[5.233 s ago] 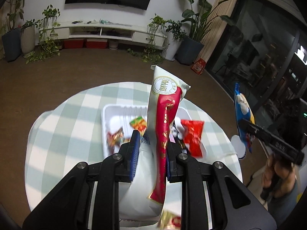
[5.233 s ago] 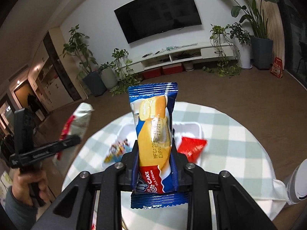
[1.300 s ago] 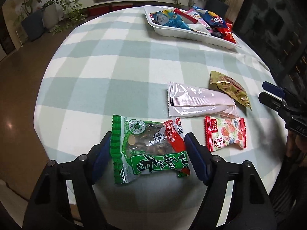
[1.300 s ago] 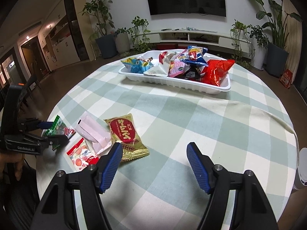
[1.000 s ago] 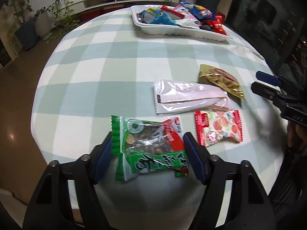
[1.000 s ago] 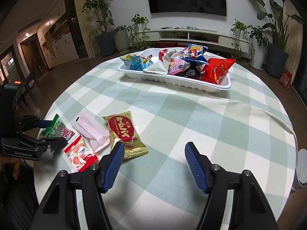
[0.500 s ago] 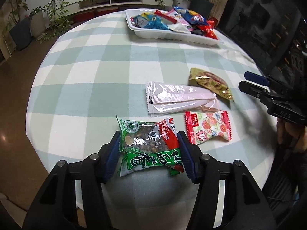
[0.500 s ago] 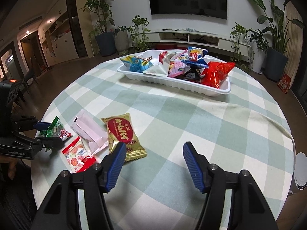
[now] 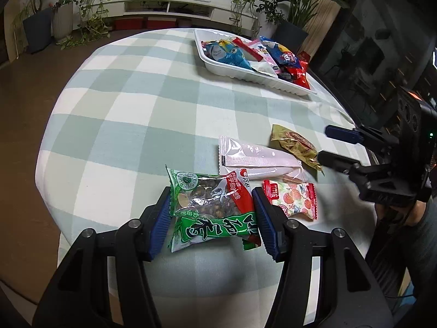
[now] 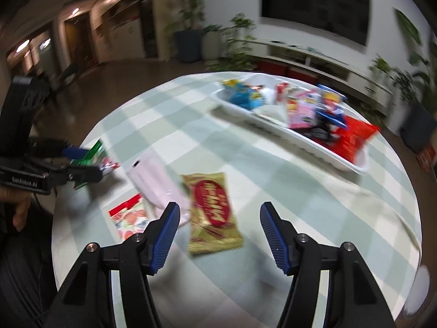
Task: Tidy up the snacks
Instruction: 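Grasp the green packet with the left tool while the right tool grasps the gold packet, then carry the green and gold packets into the white tray and release them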
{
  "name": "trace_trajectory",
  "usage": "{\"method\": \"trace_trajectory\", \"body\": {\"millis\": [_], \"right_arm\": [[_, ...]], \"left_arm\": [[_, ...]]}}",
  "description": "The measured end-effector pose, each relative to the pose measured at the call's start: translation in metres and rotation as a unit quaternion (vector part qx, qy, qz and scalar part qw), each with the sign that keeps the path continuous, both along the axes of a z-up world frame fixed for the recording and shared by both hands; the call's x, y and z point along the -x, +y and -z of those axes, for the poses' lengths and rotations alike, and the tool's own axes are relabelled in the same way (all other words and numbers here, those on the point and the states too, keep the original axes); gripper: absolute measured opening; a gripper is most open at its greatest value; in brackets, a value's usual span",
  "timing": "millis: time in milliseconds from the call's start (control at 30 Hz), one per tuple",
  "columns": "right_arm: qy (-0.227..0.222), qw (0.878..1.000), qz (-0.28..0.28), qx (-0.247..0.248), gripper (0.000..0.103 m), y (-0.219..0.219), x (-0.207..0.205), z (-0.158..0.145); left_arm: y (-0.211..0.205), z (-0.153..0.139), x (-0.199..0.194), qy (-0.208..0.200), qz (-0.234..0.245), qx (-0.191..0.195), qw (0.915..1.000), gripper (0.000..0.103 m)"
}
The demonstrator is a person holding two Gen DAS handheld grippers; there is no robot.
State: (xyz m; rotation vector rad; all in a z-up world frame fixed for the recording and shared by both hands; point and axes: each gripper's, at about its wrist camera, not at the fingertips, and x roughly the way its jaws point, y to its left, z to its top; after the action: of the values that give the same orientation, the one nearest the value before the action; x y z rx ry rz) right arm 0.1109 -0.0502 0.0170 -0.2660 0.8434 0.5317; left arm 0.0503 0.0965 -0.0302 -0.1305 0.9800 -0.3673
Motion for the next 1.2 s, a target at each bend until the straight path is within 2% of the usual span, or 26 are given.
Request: {"method": "trace_trajectory", "body": {"millis": [200, 300, 433, 533, 600, 800, 967, 1200], "right_arm": [[0.028, 0.999, -0.012, 0.043, 0.055, 0.012, -0.014, 0.012], [0.059, 0.997, -0.013, 0.045, 0.054, 0.008, -0.022, 0.021], [0.076, 0.997, -0.012, 0.027, 0.052, 0.001, -0.025, 0.025], [0.087, 0.996, -0.013, 0.013, 0.047, -0.002, -0.026, 0.026], [0.088, 0.996, -0.010, 0.010, 0.041, -0.004, -0.025, 0.026], [0.088, 0.996, 0.000, 0.000, 0.036, -0.013, -0.019, 0.024], [0.082, 0.996, 0.021, -0.024, 0.034, -0.025, -0.013, 0.020], [0.077, 0.990, 0.073, -0.088, 0.034, -0.058, -0.007, 0.004]], "left_arm": [[0.002, 0.001, -0.001, 0.002, -0.004, 0.009, 1.0000, 0.054], [0.000, 0.003, -0.002, 0.004, -0.001, 0.009, 0.9999, 0.055], [-0.002, 0.004, -0.002, 0.005, 0.004, 0.009, 0.9999, 0.055], [-0.003, 0.005, -0.003, 0.007, 0.006, 0.008, 0.9999, 0.054], [-0.004, 0.006, -0.003, 0.008, 0.007, 0.007, 0.9999, 0.055], [-0.006, 0.008, -0.004, 0.010, 0.011, 0.005, 0.9999, 0.055], [-0.005, 0.008, -0.006, 0.009, 0.010, 0.006, 0.9999, 0.054], [-0.005, 0.004, -0.005, 0.003, 0.011, 0.017, 0.9998, 0.054]]}}
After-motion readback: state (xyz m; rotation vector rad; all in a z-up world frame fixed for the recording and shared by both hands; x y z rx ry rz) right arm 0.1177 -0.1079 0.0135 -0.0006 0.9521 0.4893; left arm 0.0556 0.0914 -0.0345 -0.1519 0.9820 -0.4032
